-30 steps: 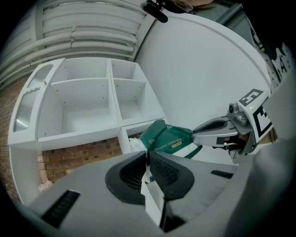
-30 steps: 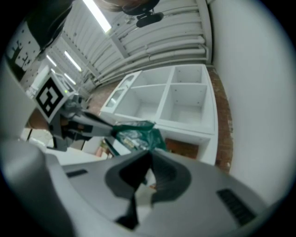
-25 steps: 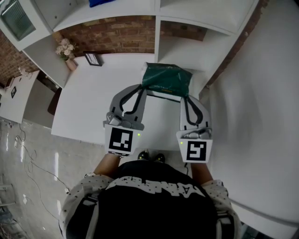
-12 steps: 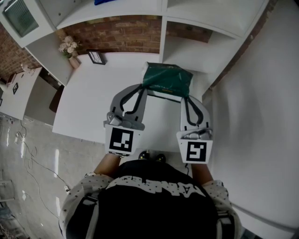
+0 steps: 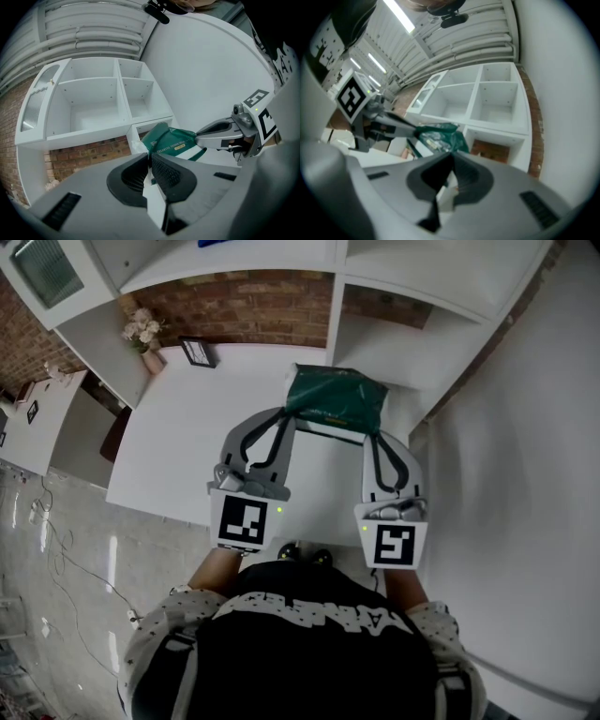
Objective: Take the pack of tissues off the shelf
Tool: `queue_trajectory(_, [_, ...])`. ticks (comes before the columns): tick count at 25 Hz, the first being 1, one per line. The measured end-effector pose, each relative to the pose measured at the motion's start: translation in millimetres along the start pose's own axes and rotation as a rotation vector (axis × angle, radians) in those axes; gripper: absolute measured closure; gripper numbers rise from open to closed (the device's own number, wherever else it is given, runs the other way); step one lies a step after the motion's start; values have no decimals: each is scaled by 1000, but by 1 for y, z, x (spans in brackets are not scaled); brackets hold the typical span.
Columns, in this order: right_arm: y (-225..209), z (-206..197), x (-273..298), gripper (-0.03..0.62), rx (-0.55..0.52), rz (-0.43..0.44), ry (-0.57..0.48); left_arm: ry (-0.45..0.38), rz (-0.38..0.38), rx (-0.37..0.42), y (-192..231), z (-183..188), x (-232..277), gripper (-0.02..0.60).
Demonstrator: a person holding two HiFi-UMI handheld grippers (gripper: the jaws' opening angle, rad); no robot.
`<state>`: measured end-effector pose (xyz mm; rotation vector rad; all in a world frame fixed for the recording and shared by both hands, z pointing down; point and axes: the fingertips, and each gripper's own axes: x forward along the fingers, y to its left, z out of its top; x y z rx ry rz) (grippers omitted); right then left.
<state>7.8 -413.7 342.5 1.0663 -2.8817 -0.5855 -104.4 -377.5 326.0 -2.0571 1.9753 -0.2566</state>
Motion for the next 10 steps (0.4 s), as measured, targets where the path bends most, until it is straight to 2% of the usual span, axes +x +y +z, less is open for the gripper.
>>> queue_trajectory(10, [4,0,5,554,8,3,-2,2,12,-17,5,-5,-1,531])
